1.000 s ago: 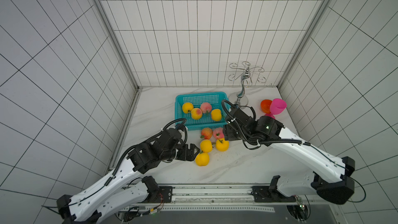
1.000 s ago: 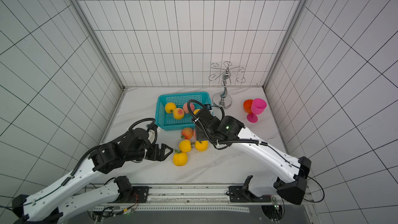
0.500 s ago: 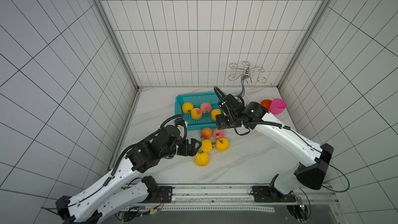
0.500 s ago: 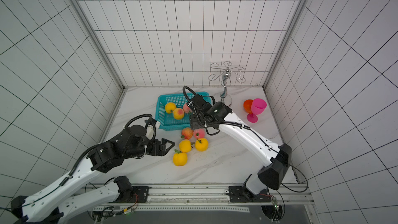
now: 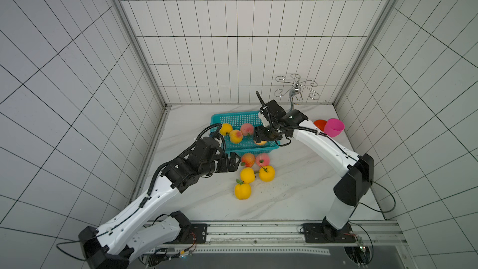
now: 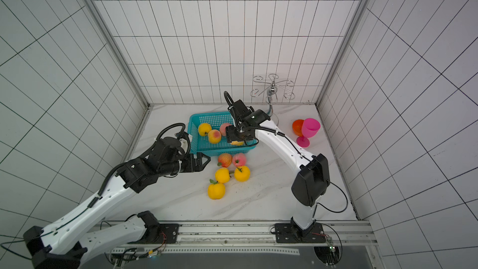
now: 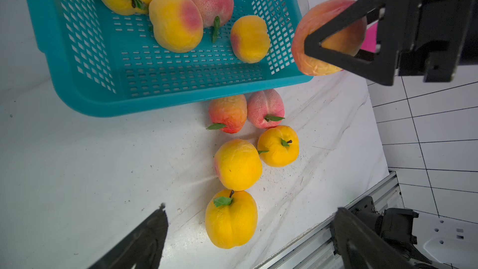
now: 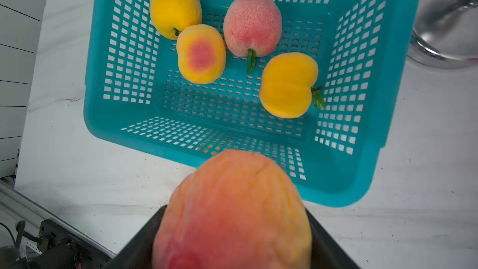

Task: Put the peaches into the basket
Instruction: Place the peach in the basket.

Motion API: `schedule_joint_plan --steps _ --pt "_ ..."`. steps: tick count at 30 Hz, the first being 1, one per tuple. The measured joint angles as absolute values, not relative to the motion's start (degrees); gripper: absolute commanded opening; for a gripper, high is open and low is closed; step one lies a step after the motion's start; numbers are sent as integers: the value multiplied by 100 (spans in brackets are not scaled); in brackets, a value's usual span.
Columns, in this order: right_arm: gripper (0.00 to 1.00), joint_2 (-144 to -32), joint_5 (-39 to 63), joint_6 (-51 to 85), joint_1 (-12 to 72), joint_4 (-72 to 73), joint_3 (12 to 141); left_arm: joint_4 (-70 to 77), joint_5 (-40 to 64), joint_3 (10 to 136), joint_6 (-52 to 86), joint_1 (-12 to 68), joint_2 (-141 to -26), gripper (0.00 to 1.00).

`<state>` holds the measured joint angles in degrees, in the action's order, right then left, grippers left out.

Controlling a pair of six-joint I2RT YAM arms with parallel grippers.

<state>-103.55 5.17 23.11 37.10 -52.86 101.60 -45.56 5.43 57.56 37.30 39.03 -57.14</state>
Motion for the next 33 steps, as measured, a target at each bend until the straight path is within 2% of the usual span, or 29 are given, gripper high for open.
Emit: schedule_joint_plan --steps 14,33 --pt "70 -11874 1125 1964 3485 -5142 11404 -4523 475 6182 3697 3691 -6193 98" --pt "70 -12713 1256 1946 3485 -5068 11756 -4525 694 6169 3636 3326 -6270 98"
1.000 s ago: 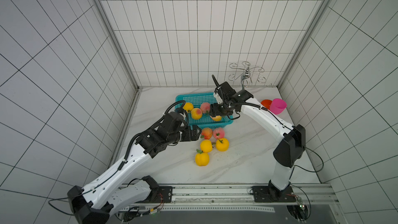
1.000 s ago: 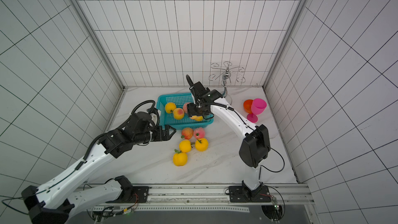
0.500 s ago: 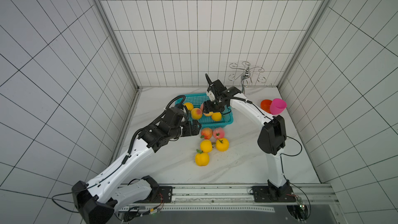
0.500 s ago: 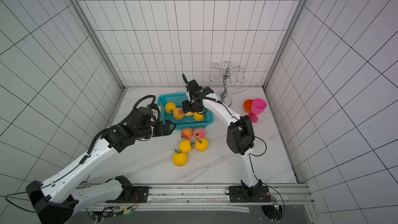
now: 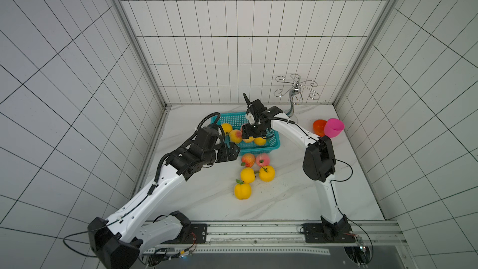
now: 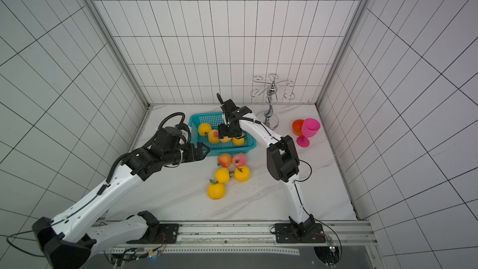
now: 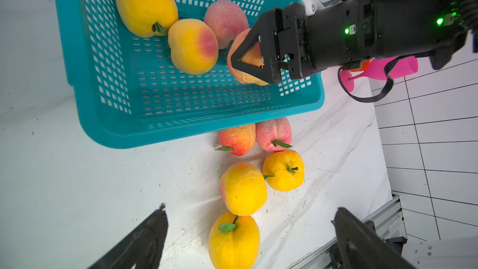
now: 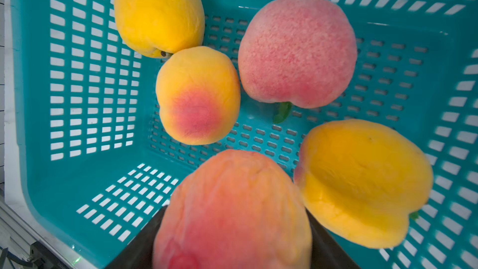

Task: Put the peaches into the basket
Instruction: Place the peach in the basket.

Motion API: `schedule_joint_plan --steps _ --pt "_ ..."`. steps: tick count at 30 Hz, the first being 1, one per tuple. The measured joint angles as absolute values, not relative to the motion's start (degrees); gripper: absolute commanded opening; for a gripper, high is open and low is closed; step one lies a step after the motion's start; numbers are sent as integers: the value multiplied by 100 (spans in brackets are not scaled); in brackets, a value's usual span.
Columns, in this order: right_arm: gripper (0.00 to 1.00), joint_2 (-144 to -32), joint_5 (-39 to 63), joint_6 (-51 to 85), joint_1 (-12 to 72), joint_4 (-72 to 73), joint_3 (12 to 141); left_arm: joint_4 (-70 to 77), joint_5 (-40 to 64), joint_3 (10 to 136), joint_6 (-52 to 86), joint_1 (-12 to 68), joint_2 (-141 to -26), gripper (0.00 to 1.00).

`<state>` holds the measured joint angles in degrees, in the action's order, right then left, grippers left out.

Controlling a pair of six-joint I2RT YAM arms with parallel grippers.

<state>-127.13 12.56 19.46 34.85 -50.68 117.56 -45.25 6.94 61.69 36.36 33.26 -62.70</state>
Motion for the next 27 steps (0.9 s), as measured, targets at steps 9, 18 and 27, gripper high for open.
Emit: schedule_joint_plan --steps 9,18,27 --pt "70 -13002 1260 1944 3485 -5052 11987 -4587 740 6082 3636 3242 -6270 98" --pt "72 -13260 1256 1914 3485 -5068 12283 -4609 755 6082 3636 3208 -6267 98" --pt "75 -13270 1243 1857 3485 -5103 12335 -4609 755 6062 3640 3208 -6267 98"
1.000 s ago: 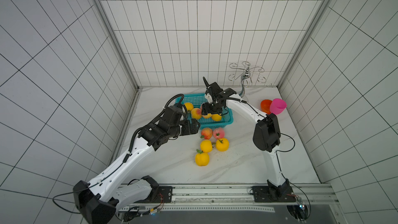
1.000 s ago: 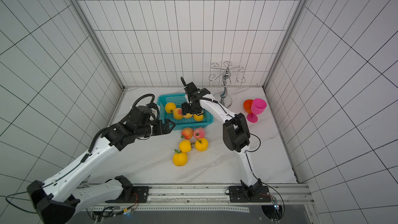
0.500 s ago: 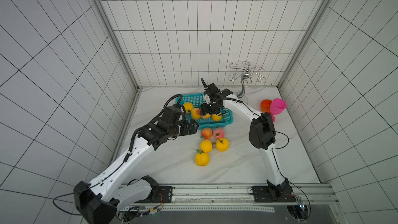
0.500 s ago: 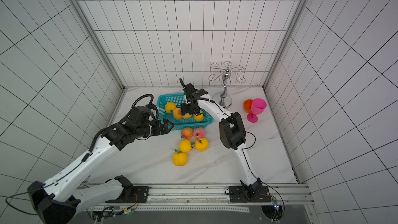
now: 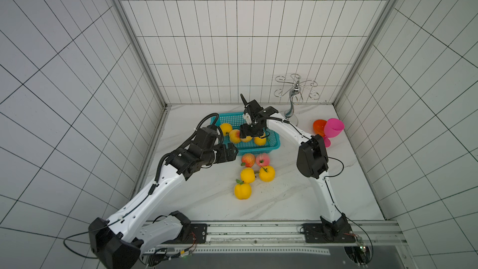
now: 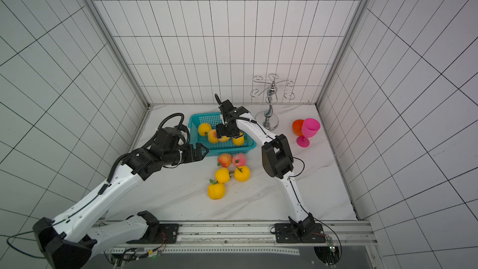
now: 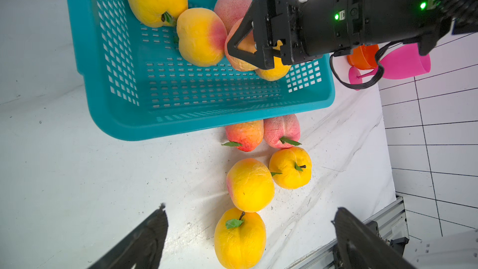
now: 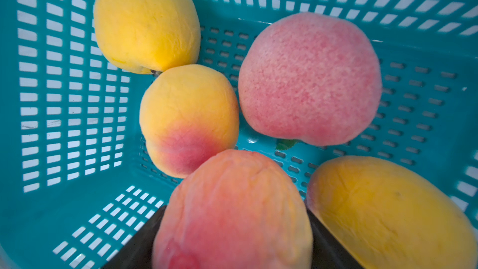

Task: Put the peaches into the basket
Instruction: Place the peach in the basket, then pick up the peach from the center of the board.

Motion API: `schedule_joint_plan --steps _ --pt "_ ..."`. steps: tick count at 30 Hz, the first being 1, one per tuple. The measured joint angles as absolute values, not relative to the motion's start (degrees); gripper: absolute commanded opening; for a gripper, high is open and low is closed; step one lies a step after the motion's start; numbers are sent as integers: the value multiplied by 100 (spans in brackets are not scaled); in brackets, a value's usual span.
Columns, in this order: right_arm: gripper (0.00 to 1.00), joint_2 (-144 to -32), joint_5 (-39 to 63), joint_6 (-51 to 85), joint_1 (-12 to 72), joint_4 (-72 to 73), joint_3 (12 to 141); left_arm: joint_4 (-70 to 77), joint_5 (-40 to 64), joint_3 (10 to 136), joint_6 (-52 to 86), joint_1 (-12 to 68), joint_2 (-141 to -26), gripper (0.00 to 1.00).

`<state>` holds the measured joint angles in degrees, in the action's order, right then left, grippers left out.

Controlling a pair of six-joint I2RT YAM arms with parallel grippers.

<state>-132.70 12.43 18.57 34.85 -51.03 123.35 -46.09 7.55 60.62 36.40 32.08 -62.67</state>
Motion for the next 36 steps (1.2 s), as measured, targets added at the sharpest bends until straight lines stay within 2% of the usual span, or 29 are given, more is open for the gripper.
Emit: schedule_joint_plan --steps 10,24,27,36 --pt "84 -13270 1236 1811 3485 -5118 12335 -4615 755 5988 3660 3208 -6206 98" --pt "84 -13144 1142 1785 3485 -5199 12335 -4722 755 5981 3680 3208 -6016 98" --pt "84 -12884 1074 1772 3485 -5256 12322 -4816 755 5933 3684 3208 -5948 99" --pt "95 -11299 591 1813 3708 -5249 11476 -5164 1009 5664 3745 3216 -5651 98"
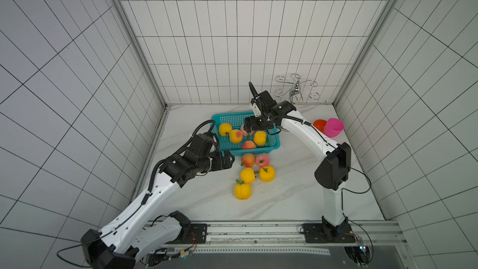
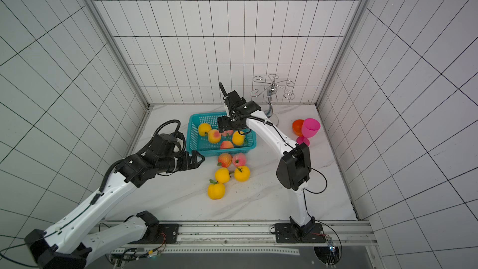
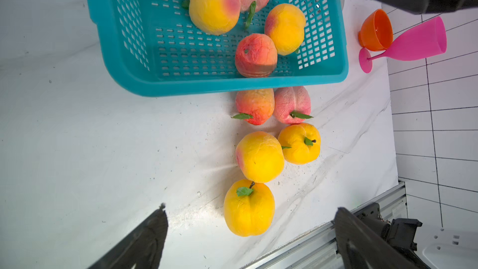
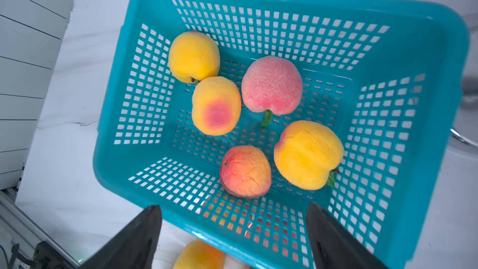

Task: Put the peaches into the basket
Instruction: Pick up the peach from the center of the board.

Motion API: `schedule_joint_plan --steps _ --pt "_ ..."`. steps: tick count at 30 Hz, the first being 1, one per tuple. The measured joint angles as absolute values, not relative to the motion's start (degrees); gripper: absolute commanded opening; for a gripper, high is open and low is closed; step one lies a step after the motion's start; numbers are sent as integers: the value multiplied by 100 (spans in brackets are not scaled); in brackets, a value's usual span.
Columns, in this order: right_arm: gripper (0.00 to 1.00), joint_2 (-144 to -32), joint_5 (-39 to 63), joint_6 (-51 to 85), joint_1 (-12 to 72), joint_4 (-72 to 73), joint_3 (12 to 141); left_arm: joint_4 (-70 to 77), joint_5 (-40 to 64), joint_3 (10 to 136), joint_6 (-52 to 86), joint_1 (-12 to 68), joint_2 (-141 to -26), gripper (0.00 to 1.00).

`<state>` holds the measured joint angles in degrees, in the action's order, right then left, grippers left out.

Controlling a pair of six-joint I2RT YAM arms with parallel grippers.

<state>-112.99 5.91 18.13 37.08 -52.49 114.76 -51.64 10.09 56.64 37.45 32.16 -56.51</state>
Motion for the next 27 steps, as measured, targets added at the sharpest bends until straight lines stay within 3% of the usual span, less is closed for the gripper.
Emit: schedule_joint_plan --steps 16,27 --pt "100 -8871 -202 2672 4947 -5345 8978 -5301 886 4493 4584 4711 -4484 98" --pt "99 -7284 -259 2777 5068 -5378 7212 -5074 644 4484 5175 5332 -5336 98"
